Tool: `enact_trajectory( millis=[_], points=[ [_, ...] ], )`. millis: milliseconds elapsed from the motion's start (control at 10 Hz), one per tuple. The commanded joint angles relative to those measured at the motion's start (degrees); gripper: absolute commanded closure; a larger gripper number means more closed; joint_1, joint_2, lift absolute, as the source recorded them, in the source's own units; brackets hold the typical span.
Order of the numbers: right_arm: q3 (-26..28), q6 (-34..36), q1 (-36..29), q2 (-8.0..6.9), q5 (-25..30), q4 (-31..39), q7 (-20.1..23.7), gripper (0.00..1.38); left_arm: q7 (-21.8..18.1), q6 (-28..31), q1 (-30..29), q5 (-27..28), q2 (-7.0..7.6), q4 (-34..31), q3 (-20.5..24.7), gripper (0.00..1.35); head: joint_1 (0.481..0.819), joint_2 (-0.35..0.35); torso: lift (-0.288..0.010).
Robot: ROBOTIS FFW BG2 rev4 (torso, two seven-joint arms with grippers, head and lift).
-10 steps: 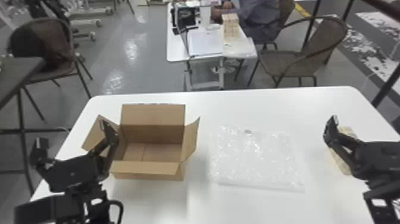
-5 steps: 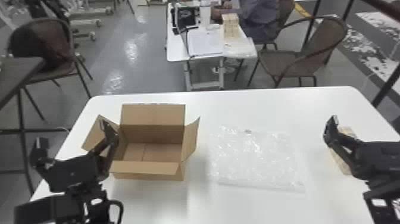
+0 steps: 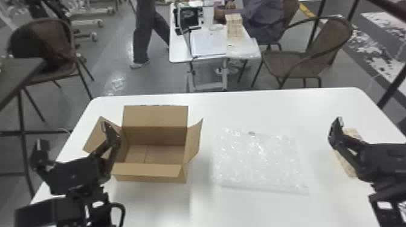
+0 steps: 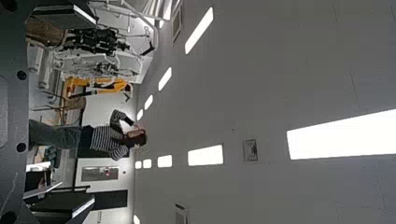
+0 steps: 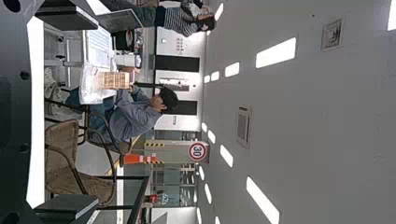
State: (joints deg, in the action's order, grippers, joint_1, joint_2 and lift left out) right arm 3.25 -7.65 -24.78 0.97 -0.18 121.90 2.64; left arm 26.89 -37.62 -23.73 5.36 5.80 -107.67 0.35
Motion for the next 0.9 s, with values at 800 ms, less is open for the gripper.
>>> enact_trajectory(
  millis=[800],
  points=[
    [0.0,0.0,0.0,0.00,0.0,0.0,0.0,0.00,0.0,0.0,0.0,0.0,0.00,0.0,0.0,0.00,0.678,0.086,-0.100]
  ],
)
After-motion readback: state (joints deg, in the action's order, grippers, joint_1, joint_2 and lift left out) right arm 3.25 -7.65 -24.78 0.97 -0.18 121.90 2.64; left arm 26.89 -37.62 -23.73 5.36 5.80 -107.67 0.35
